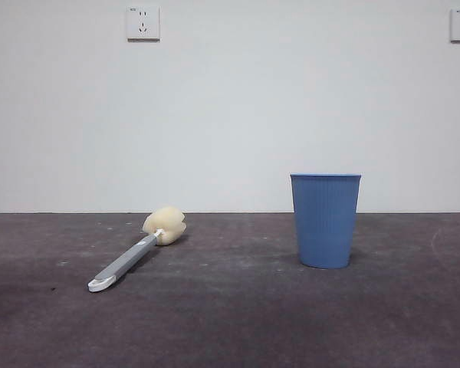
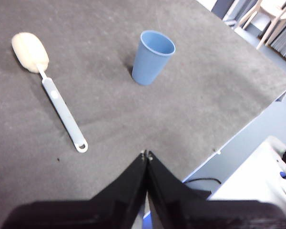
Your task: Pick up the cup brush,pick up the cup,insert the brush into the cup,clean the cup,put the cup brush back,put the cup back to the fixed position on the table
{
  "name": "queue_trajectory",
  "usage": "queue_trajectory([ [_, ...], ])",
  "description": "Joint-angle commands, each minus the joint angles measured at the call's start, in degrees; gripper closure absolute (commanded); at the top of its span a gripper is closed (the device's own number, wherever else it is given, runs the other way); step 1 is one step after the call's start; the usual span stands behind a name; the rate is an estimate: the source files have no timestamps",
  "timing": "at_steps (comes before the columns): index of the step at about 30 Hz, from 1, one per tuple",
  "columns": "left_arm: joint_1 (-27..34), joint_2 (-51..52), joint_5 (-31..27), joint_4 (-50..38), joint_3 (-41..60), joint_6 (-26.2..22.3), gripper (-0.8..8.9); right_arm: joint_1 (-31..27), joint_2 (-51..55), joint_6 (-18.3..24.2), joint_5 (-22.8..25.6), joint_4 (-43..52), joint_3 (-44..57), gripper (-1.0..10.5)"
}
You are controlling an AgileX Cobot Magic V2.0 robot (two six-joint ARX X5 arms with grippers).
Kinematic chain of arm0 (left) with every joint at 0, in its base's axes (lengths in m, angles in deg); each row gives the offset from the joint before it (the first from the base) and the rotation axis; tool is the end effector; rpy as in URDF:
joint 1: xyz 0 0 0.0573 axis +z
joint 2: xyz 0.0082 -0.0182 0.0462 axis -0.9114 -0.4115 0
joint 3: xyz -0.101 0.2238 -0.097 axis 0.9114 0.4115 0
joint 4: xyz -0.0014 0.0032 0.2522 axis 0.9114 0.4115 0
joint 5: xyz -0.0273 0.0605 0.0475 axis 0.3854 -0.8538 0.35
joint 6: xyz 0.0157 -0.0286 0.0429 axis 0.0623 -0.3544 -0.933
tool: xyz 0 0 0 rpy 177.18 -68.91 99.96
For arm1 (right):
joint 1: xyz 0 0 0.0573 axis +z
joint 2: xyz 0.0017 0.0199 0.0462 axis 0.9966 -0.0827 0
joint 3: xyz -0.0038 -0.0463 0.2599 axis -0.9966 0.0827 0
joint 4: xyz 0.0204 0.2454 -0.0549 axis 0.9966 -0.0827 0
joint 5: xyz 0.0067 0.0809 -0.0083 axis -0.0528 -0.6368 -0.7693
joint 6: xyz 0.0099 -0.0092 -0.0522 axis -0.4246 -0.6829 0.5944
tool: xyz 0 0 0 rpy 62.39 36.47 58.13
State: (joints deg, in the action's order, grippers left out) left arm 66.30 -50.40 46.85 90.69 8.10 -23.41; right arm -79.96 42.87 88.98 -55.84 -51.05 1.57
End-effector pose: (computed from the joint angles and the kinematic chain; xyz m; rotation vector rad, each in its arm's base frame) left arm 0.0718 -0.0184 0.3098 -0.1333 0.5975 -0.7274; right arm 0.0880 0.0244 0.3140 0.0684 0.7926 0.7153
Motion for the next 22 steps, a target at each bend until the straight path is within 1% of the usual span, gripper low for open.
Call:
queue_trajectory([
  [1,0.1,-0.1,0.2,0.5,-0.2,-1.6,8.12,0.1,-0.3,1.4,0.0,0.0,0.0,9.4],
  [2,0.1,-0.1,0.1,0.7,-0.2,-1.6,8.00,0.1,-0.3,1.4,0.0,0.0,0.0,9.3],
  [3,0.1,-0.1,-0.4,0.9,-0.2,-1.6,7.47,0.1,-0.3,1.3,0.0,0.1,0.0,9.0],
  [5,0.1,-0.1,-2.3,1.2,-0.2,-1.5,5.60,0.1,-0.3,1.3,0.0,0.1,0.0,7.5],
  [6,0.1,-0.1,-3.3,1.2,-0.2,-1.4,4.52,0.1,-0.3,1.1,0.0,0.1,0.0,6.4],
  [7,0.1,-0.1,-3.8,1.2,-0.2,-1.4,3.65,0.1,-0.3,0.6,0.0,0.1,0.0,5.3],
  [8,0.1,-0.1,-4.1,1.2,-0.2,-1.4,3.29,0.1,-0.3,0.2,0.0,0.1,0.0,4.5],
  [9,0.1,-0.1,-4.1,1.2,-0.2,-1.4,3.29,0.1,-0.3,0.0,0.0,0.1,0.0,3.9],
  [10,0.1,-0.2,-4.1,1.2,-0.2,-0.9,3.33,0.1,-0.3,0.0,0.0,0.1,0.0,3.7],
  [14,0.1,-1.2,-4.4,1.1,-0.3,-0.1,3.33,0.1,-0.3,0.0,0.0,0.1,0.0,3.8],
  [19,0.1,-3.0,-7.2,1.1,-0.3,-0.1,3.33,0.1,-0.3,-0.2,0.0,0.1,0.0,3.7],
  [22,-0.1,-4.5,-7.1,0.3,-0.3,0.1,3.33,0.1,-0.3,-0.2,0.0,0.1,0.0,3.8],
])
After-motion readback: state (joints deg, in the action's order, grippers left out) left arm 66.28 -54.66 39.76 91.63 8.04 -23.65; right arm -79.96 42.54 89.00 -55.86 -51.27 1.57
